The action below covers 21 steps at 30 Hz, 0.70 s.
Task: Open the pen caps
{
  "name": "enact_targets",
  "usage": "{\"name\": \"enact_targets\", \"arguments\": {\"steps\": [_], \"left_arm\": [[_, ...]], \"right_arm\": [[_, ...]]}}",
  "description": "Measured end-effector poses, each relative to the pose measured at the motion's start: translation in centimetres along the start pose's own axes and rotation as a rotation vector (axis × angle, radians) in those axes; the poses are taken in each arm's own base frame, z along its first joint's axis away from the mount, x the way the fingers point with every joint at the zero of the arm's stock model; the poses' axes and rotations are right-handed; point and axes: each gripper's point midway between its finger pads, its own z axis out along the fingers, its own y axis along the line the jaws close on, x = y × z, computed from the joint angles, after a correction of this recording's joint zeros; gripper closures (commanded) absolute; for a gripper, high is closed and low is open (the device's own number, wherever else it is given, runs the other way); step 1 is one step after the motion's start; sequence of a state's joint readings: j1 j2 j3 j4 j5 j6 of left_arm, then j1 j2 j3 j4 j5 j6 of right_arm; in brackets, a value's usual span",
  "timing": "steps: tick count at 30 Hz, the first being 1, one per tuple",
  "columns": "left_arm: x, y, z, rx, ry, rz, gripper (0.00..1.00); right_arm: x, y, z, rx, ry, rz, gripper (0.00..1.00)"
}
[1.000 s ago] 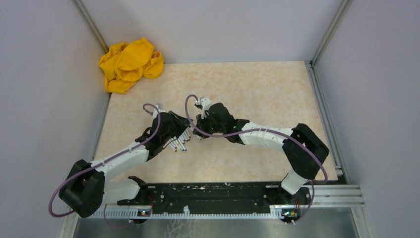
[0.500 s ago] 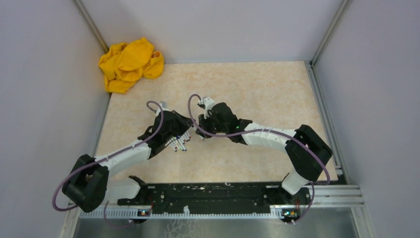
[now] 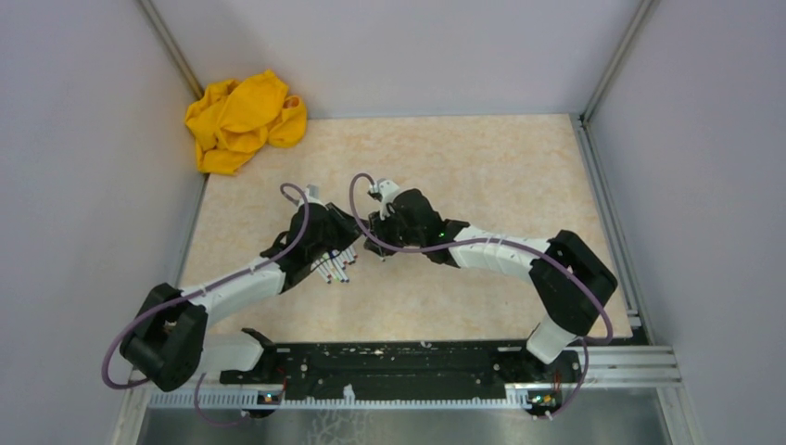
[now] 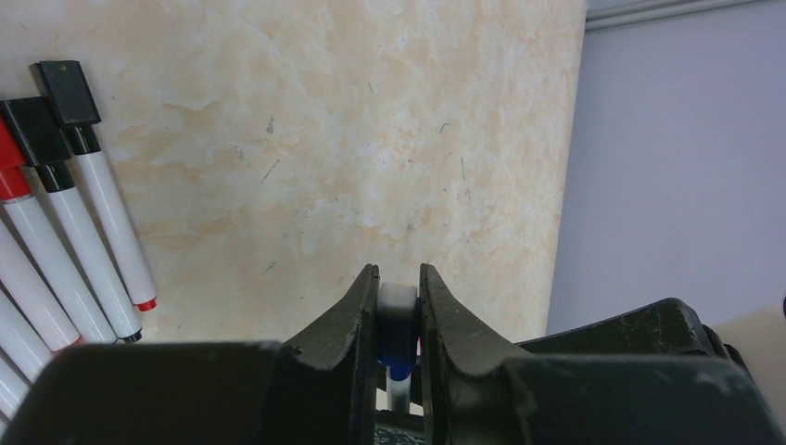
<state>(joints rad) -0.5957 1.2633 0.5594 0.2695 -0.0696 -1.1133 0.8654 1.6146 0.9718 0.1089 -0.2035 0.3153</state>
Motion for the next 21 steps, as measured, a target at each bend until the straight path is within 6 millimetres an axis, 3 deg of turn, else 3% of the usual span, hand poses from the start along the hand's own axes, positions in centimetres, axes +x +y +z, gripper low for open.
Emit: {"name": "enact_targets", "arguments": {"steps": [3, 12, 17, 19, 21], "left_arm": [[0.1, -0.2, 0.0, 0.008, 0.006, 0.0, 1.0], [-1.0, 0.3, 0.9, -0.009, -0.007, 0.004, 1.0], [-2.8, -0.9, 3.2, 0.02, 0.058, -0.001, 1.0], [-5.5, -0.5, 4.4, 0.004, 0.009, -0.001, 1.0], [-9.1, 0.6, 5.4, -0.027, -0.069, -0.007, 1.0]], "right_arm": [[-0.1, -0.1, 0.0, 0.005, -0.001, -0.003, 1.0], [-0.2, -1.1, 0.4, 0.051, -0.006, 0.007, 1.0], [-2.2, -3.0, 0.4, 0.1, -0.102, 0.013, 1.0], [-0.9, -3.4, 0.0, 0.107, -0.073, 0.021, 1.0], [1.9, -3.6, -0.4, 0.114, -0.006, 0.036, 1.0]]}}
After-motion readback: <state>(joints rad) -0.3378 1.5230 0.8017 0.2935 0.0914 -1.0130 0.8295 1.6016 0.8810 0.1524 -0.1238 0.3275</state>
